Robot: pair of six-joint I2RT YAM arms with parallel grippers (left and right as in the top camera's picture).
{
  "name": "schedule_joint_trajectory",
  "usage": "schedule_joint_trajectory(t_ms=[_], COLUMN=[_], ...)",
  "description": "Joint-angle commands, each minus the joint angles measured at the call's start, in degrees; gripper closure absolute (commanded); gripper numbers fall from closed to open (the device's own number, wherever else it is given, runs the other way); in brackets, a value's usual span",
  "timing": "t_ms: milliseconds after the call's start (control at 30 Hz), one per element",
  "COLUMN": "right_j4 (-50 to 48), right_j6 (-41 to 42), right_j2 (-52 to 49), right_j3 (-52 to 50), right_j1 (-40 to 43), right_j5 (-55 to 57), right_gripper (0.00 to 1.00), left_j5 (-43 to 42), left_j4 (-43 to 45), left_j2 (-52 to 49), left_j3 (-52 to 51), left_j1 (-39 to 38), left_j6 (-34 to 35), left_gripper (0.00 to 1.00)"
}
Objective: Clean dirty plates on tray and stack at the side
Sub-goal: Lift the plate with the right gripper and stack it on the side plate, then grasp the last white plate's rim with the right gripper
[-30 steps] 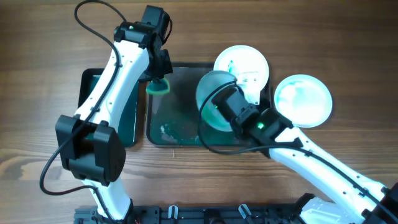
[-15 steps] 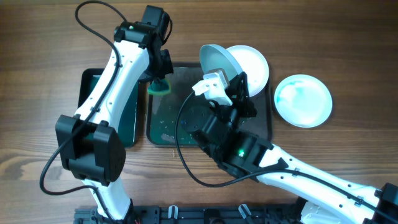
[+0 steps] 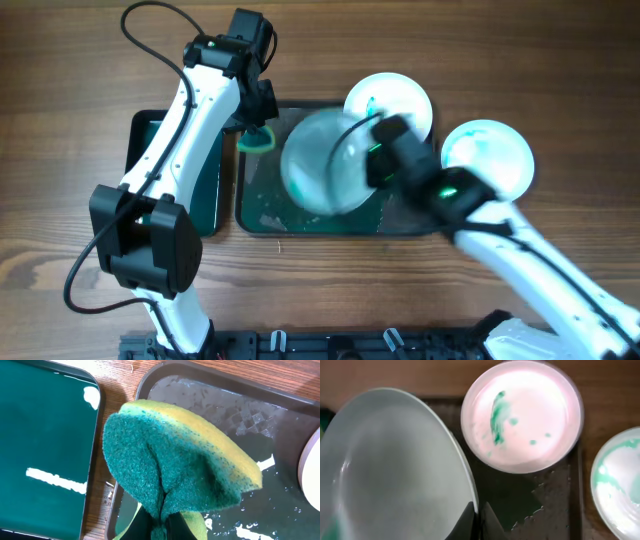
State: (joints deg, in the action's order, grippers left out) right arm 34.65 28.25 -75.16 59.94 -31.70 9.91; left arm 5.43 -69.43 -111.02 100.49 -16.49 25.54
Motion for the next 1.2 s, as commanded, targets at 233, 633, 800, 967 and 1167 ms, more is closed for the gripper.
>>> schedule_joint_trajectory(t_ms=[233, 633, 800, 967, 1167], right_j4=[14.88, 12.5, 11.98, 7.39, 7.78], right_j6=[-2.84, -8.79, -14.53, -3.96, 3.41], right_j2=[-1.42, -18.69, -18.6, -22.93, -33.62], right_j3=[1.86, 5.62, 17.18, 17.31, 17.2], right_j1=[49.16, 54.6, 42.18, 29.38, 25.35], right_j5=[-9.92, -23.19, -31.17, -21.24, -19.91], right_gripper=[0.96, 0.55, 0.59, 0.63, 0.67], left_j5=[-3.26, -3.28, -3.28, -4.39, -5.44], left_j4=[0.85, 1.07, 1.77, 1.84, 1.88], left_j2=[0.42, 0.42, 0.42, 0.42, 0.42], left_j3=[0.98, 0.98, 0.98, 0.98, 0.98], left_j1=[-0.15, -0.15, -0.15, -0.15, -0.15], left_j6=[-1.11, -1.11, -1.11, -1.11, -1.14], left_gripper=[0.96, 0.96, 0.96, 0.96, 0.96])
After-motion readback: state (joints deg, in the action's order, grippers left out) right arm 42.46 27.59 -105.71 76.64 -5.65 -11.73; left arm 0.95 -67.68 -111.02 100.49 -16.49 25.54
